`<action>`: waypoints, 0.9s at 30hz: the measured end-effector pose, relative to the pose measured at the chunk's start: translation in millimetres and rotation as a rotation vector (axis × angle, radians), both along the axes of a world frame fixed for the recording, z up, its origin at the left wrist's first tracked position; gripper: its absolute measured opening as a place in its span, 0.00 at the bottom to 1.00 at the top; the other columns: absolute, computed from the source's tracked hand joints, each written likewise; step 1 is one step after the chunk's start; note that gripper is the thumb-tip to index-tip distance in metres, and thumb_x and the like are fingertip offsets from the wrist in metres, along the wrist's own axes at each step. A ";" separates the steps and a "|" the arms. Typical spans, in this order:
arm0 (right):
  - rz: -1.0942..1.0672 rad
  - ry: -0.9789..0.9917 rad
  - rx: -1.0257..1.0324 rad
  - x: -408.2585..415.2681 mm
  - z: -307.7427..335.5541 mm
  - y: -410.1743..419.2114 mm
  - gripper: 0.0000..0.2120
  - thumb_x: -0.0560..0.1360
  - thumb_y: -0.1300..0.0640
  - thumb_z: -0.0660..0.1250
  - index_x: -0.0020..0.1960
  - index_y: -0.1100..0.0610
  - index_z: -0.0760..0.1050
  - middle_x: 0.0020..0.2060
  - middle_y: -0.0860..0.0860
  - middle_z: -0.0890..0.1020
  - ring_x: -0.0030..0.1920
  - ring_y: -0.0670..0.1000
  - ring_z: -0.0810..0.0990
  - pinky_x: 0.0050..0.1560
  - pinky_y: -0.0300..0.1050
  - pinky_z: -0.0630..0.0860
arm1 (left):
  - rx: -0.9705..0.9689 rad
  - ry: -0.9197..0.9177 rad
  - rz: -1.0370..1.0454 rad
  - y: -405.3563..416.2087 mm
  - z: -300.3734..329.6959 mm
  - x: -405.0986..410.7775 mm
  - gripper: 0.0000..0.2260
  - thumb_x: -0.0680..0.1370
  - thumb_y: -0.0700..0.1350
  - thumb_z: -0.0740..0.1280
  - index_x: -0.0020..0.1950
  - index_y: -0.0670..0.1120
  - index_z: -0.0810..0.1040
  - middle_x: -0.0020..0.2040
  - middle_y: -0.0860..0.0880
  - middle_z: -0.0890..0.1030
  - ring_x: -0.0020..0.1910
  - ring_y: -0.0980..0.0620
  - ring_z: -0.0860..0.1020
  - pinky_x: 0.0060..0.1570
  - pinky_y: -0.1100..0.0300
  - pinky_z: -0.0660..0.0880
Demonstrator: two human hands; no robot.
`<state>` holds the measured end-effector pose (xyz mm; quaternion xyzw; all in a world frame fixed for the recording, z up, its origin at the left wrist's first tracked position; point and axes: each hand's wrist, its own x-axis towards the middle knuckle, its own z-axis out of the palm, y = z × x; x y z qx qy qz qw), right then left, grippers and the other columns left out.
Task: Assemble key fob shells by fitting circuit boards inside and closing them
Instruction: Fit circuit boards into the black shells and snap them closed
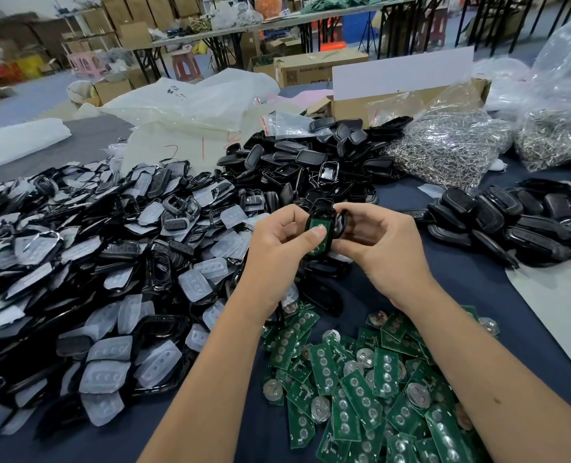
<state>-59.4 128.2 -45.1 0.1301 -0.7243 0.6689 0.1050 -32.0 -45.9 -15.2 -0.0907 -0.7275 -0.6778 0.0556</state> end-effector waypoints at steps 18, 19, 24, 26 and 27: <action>0.340 -0.343 -0.415 -2.1 2.3 3.6 0.23 0.67 0.66 0.76 0.62 0.59 0.82 0.54 0.57 0.87 0.55 0.55 0.86 0.63 0.52 0.81 | 0.365 -0.375 0.299 -7.4 -7.3 -13.3 0.06 0.81 0.38 0.70 0.44 0.40 0.81 0.42 0.41 0.86 0.33 0.50 0.84 0.36 0.62 0.82; 0.339 -0.346 -0.418 -1.9 2.6 3.5 0.23 0.67 0.66 0.76 0.62 0.59 0.82 0.54 0.57 0.87 0.55 0.55 0.86 0.64 0.52 0.81 | 0.361 -0.376 0.299 -7.4 -7.7 -13.5 0.06 0.81 0.38 0.70 0.43 0.40 0.81 0.42 0.41 0.86 0.33 0.50 0.84 0.36 0.62 0.82; 0.331 -0.356 -0.422 -2.0 2.3 3.6 0.23 0.66 0.65 0.76 0.62 0.59 0.82 0.54 0.57 0.87 0.55 0.54 0.86 0.63 0.52 0.81 | 0.318 -0.370 0.286 -6.8 -10.3 -14.1 0.07 0.80 0.38 0.72 0.41 0.40 0.82 0.41 0.42 0.86 0.33 0.51 0.83 0.36 0.62 0.82; 0.319 -0.365 -0.416 -2.5 2.0 3.6 0.24 0.66 0.65 0.76 0.62 0.60 0.82 0.55 0.58 0.87 0.56 0.55 0.86 0.63 0.52 0.81 | 0.307 -0.365 0.283 -7.0 -11.1 -14.0 0.06 0.80 0.39 0.73 0.43 0.40 0.83 0.41 0.43 0.85 0.32 0.52 0.82 0.37 0.62 0.82; 0.312 -0.369 -0.411 -2.7 1.9 3.5 0.24 0.66 0.65 0.76 0.62 0.60 0.82 0.55 0.59 0.87 0.56 0.55 0.86 0.63 0.51 0.82 | 0.298 -0.360 0.283 -7.1 -11.3 -13.9 0.05 0.79 0.39 0.73 0.44 0.39 0.83 0.42 0.43 0.85 0.32 0.53 0.81 0.38 0.61 0.82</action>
